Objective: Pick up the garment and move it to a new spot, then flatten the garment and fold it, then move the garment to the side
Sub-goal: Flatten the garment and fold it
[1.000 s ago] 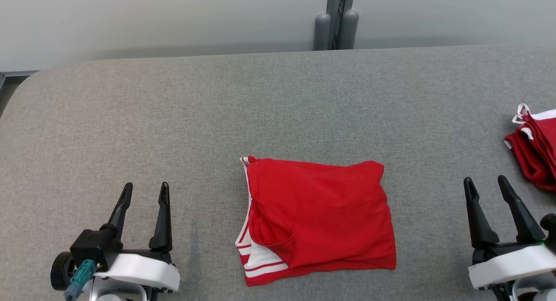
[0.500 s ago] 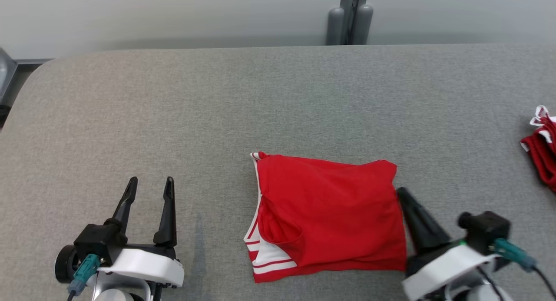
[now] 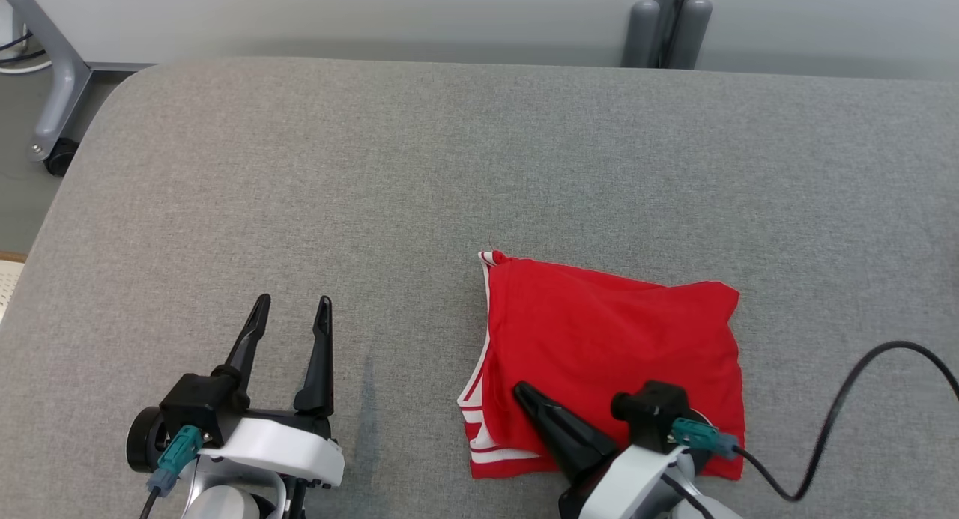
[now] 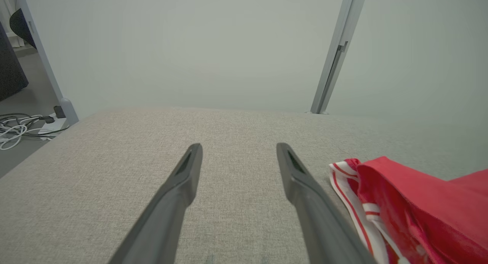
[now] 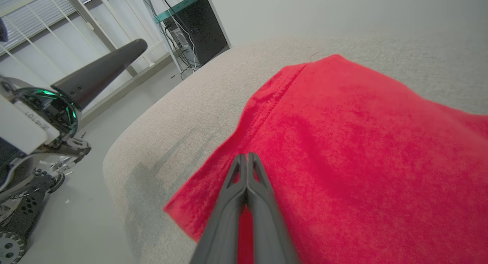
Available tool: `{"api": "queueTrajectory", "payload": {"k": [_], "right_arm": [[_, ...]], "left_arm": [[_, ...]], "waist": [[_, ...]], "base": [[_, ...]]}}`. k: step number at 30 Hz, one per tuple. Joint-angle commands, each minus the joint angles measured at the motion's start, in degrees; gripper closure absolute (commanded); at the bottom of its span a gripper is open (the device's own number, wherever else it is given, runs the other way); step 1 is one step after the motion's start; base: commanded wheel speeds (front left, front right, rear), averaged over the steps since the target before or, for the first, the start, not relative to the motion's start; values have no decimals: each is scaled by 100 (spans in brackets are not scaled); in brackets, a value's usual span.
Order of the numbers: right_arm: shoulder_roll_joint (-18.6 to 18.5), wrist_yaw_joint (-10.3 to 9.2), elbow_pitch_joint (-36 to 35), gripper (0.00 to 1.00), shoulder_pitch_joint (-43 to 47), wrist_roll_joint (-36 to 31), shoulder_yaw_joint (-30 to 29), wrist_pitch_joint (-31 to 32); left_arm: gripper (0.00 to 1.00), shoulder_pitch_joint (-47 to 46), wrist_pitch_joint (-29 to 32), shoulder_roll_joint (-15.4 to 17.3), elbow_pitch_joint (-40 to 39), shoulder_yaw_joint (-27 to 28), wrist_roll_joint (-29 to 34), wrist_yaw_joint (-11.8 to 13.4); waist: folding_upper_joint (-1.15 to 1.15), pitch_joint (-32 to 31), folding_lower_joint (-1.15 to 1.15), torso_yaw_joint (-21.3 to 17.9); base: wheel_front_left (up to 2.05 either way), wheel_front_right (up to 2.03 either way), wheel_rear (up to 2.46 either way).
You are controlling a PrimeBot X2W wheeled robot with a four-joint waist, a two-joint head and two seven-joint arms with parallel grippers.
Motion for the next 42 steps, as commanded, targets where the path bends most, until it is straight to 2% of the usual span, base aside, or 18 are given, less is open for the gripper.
{"api": "queueTrajectory", "payload": {"k": [1, 6, 10, 14, 18, 19, 20, 21, 22, 26, 31, 42], "right_arm": [[-57, 1, 102, 100, -149, 60, 165, -60], [-76, 1, 348, 100, -364, 223, 639, -42], [-81, 1, 378, 100, -466, 350, 700, -219], [-266, 1, 264, 100, -435, 510, 238, -482], [-521, 1, 159, 100, -156, 563, -727, -621], [-605, 1, 144, 84, -79, 514, -996, -648], [-662, 1, 117, 53, 9, 472, -1268, -647], [-716, 2, 91, 10, 104, 410, -1518, -669], [-773, 2, 78, 0, 210, 337, -1771, -681], [-905, 1, -85, 0, 567, 8, -2643, -680], [-832, 1, -460, 0, 992, -386, -3289, -543], [-472, 1, -1480, 0, 1928, -958, -3782, 49]], "left_arm": [[0, -104, -37, 12, 23, 8, -12, -10], [0, -98, -58, 21, 41, 26, -32, 22], [0, -90, -75, 33, 55, 39, -44, 39], [0, -21, -93, 59, 60, 50, -42, 66], [0, 37, -90, 89, 41, 39, -66, 44], [0, 50, -85, 99, 33, 35, -72, 45], [0, 66, -72, 106, 30, 32, -75, 47], [0, 92, -65, 117, 26, 33, -81, 50], [0, 114, -59, 131, 13, 34, -85, 55], [0, 209, -43, 192, -47, 76, -119, 74], [0, 403, 5, 296, -111, 134, -147, 122], [0, 897, 252, 523, -359, 215, -252, 212]], "waist": [[0, 4, 0, 17], [0, -2, 0, -1], [0, -16, 0, -44], [0, -114, 0, -142], [0, -232, 0, -202], [0, -261, 0, -218], [0, -288, 0, -229], [0, -324, 0, -242], [0, -351, 0, -257], [0, -477, 0, -342], [0, -705, 0, -437], [0, -1187, 0, -597]], "base": [[0, 0, 0], [0, 0, 0], [0, 0, 0], [0, 0, 0], [0, 0, 0], [0, 0, 0], [0, 0, 0], [0, 0, 0], [0, 0, 0], [0, 0, 0], [0, 0, 0], [0, 0, 0]]}}
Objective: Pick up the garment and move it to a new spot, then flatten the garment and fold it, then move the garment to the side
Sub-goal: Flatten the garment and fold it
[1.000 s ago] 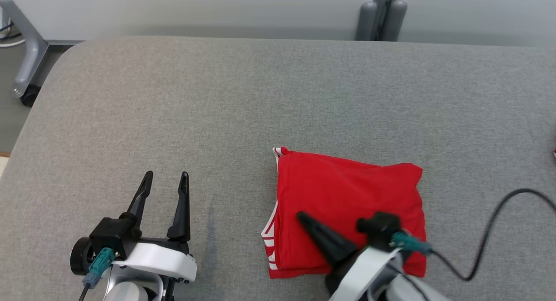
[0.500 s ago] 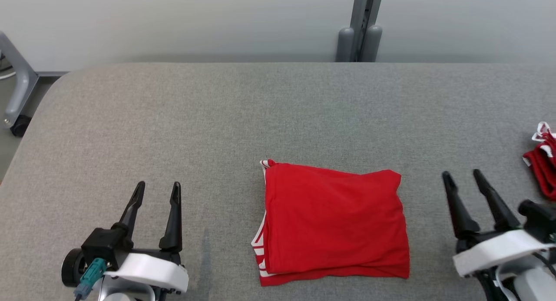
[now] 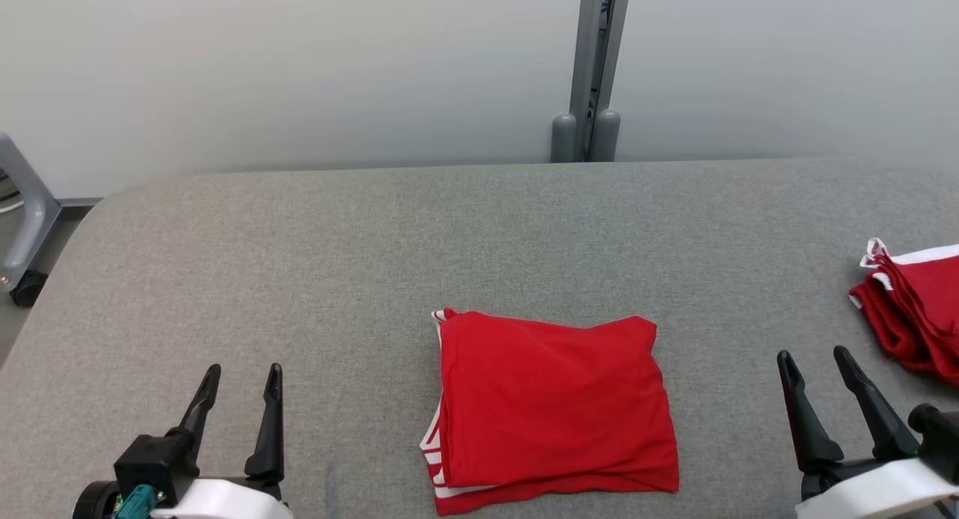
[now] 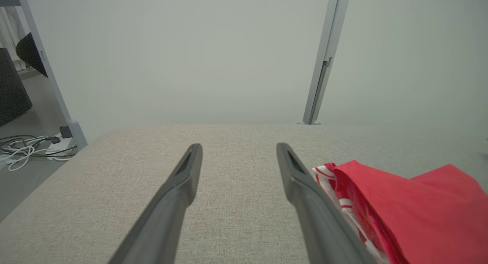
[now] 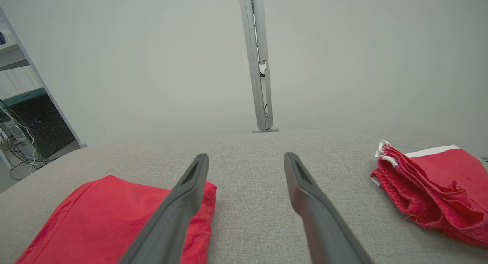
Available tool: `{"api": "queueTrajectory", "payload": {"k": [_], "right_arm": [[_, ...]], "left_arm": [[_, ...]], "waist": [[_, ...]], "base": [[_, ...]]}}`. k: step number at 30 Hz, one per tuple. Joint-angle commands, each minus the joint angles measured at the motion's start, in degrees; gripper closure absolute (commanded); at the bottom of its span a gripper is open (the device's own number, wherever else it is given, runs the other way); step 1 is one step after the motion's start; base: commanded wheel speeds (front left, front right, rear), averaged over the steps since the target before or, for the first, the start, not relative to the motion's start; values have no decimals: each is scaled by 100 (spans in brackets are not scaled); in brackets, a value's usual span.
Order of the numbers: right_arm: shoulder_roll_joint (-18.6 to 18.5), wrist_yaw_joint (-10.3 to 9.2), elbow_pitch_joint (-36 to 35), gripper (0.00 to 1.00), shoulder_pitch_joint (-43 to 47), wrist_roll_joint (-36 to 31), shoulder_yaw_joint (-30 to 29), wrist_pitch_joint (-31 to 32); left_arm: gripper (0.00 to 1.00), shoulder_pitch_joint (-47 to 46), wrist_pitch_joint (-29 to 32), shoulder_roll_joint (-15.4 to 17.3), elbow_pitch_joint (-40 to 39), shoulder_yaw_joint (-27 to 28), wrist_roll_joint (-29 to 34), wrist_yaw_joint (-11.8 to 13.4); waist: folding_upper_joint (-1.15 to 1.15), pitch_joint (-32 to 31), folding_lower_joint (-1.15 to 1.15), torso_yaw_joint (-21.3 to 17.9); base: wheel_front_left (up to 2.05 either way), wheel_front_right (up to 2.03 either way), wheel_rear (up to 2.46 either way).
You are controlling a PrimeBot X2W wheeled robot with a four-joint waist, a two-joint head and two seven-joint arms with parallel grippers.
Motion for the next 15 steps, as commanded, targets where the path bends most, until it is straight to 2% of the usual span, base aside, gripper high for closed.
{"api": "queueTrajectory", "payload": {"k": [1, 15], "right_arm": [[33, 1, -103, 0, 104, -52, -65, 51], [242, 1, -821, 0, 706, -303, -403, 457]], "left_arm": [[0, 51, 23, 47, -38, 46, -48, 32], [0, 462, 91, 216, -218, 133, -198, 43]], "waist": [[0, -59, 0, -35], [0, -275, 0, -132]], "base": [[0, 0, 0], [0, 0, 0]]}}
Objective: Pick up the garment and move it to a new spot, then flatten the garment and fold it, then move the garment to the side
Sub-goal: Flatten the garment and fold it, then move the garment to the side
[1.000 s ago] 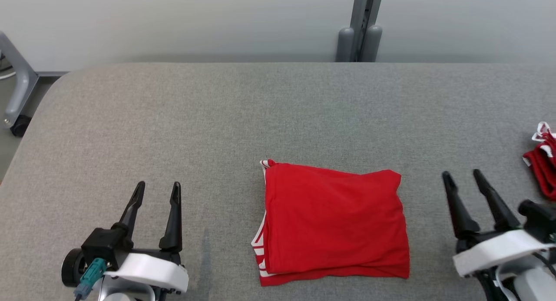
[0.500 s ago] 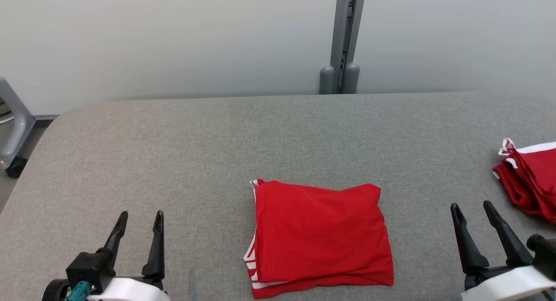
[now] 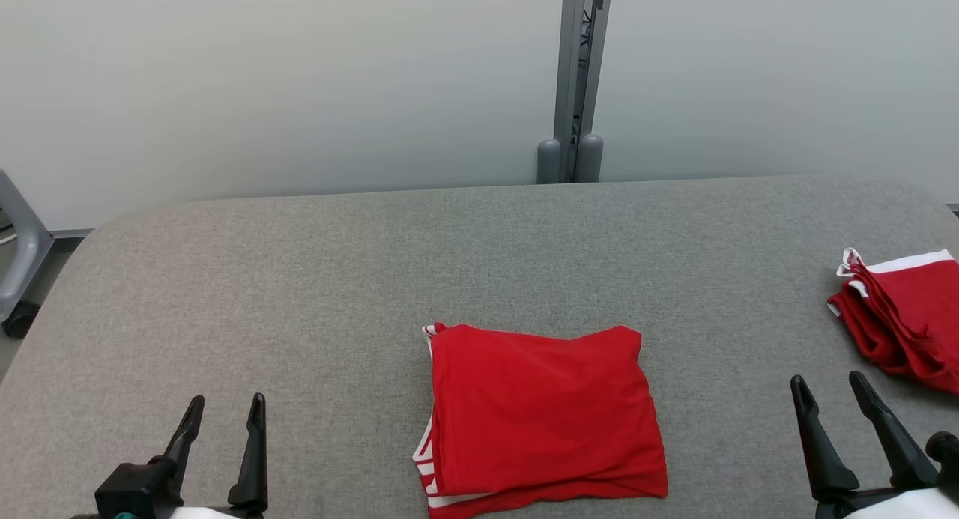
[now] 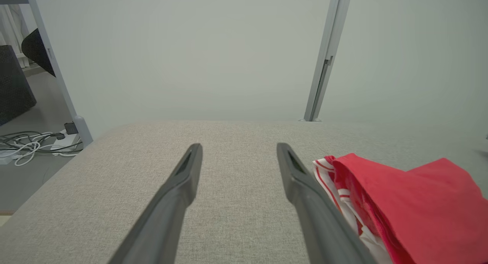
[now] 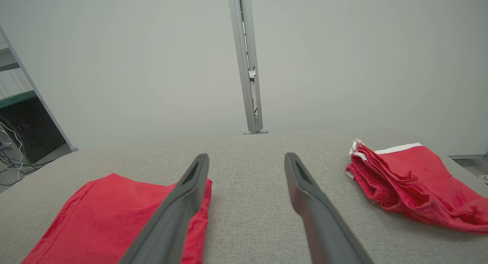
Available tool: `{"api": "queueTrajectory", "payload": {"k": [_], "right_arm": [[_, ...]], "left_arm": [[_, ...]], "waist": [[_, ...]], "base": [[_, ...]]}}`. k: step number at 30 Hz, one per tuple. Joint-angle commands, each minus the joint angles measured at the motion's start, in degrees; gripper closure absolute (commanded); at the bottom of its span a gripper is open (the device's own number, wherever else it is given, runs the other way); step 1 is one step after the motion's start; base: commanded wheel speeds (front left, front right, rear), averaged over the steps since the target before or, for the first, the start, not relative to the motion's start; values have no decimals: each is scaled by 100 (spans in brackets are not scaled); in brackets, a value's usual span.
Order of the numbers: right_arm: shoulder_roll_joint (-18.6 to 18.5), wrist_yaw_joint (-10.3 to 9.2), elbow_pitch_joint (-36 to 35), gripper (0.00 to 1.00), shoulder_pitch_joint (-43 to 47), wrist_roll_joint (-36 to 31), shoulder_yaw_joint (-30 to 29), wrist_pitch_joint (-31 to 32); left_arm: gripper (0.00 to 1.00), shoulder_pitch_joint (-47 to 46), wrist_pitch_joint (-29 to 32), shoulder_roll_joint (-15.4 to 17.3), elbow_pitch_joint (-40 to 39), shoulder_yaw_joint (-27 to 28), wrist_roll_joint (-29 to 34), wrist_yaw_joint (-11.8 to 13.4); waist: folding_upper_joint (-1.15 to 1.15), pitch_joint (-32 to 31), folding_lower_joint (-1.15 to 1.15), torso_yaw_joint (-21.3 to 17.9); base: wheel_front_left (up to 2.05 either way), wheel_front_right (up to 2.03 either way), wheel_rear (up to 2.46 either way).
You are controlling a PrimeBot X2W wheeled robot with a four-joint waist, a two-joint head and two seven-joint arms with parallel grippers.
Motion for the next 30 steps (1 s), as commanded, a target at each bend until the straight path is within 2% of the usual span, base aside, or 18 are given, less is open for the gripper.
{"api": "queueTrajectory", "payload": {"k": [1, 30], "right_arm": [[0, 1, -62, 0, 57, -33, -48, 42], [147, 1, -138, 0, 25, -127, -83, 180]], "left_arm": [[0, 31, 6, 39, -25, 21, -25, 15], [0, -38, 36, 96, 7, -74, -118, 91]], "waist": [[0, -5, 0, 5], [0, 26, 0, 81]], "base": [[0, 0, 0], [0, 0, 0]]}}
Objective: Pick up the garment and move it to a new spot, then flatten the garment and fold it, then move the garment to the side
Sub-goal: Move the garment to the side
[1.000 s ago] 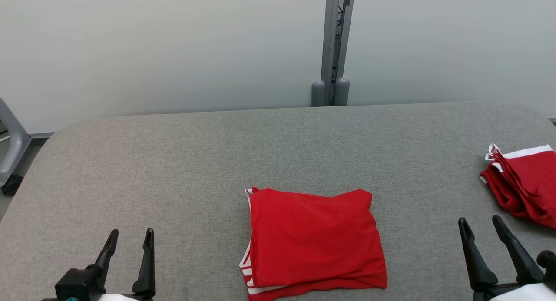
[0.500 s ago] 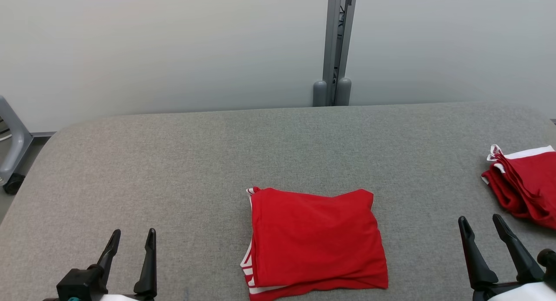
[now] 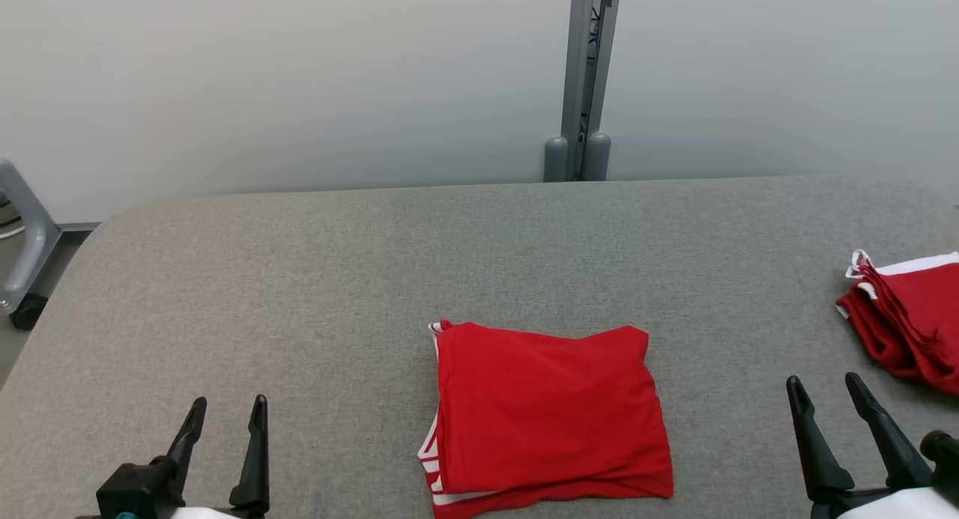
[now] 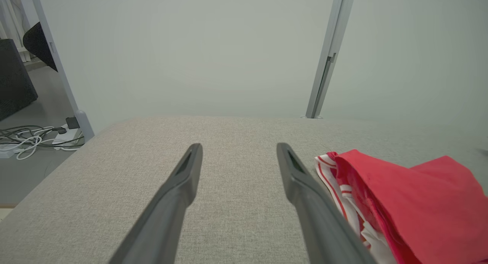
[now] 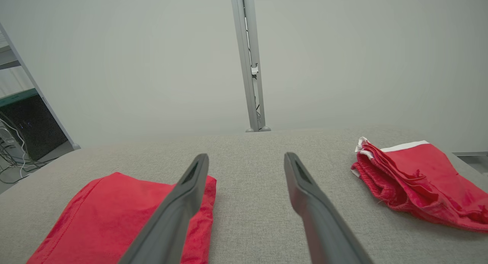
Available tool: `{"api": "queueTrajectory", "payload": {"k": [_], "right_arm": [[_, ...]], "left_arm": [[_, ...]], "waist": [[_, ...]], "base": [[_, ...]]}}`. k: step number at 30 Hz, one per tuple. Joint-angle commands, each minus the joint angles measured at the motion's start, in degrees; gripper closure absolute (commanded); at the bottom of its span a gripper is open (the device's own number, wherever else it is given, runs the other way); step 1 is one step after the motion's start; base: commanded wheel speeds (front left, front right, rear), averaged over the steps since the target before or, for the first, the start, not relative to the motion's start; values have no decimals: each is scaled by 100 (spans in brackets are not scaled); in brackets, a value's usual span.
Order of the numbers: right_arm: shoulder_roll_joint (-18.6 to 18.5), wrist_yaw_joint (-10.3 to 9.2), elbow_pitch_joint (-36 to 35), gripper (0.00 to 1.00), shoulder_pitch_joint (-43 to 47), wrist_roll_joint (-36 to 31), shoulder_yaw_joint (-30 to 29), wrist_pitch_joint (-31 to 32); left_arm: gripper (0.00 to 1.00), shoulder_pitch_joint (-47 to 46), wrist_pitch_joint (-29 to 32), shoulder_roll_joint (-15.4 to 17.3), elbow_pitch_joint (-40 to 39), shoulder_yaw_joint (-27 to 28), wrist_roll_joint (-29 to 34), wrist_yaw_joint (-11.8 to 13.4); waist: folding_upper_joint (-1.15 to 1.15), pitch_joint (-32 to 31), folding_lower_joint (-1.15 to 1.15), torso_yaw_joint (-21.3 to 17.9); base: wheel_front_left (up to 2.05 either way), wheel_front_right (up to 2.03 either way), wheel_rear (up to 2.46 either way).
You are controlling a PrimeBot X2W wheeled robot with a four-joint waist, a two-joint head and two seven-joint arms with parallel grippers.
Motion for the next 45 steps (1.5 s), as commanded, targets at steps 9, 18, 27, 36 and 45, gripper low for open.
{"api": "queueTrajectory", "payload": {"k": [9, 18, 27, 36, 45], "right_arm": [[-224, 2, 920, 0, -458, 183, 282, -19], [-569, 2, 2271, 0, -1269, 559, 1035, -105], [-783, 1, 3661, 0, -1919, 1027, 1583, -13], [-959, -2, 4043, 100, -2165, 1548, 2149, 54], [-1331, -1, 3557, 100, -2190, 1482, 2515, -265]], "left_arm": [[0, -585, -114, -61, -127, -115, 51, -22], [0, -1108, -263, -253, -63, -281, 46, -151], [0, -1375, -428, -397, 69, -332, 95, -243], [0, -1365, -490, -410, 139, -279, 142, -244], [0, -1005, -468, -202, -89, -180, 214, -126]], "waist": [[0, 440, 0, 531], [0, 918, 0, 1069], [0, 1131, 0, 1446], [0, 1138, 0, 1379], [0, 929, 0, 471]], "base": [[0, 0, 0], [0, 0, 0], [0, 0, 0], [0, 0, 0], [0, 0, 0]]}}
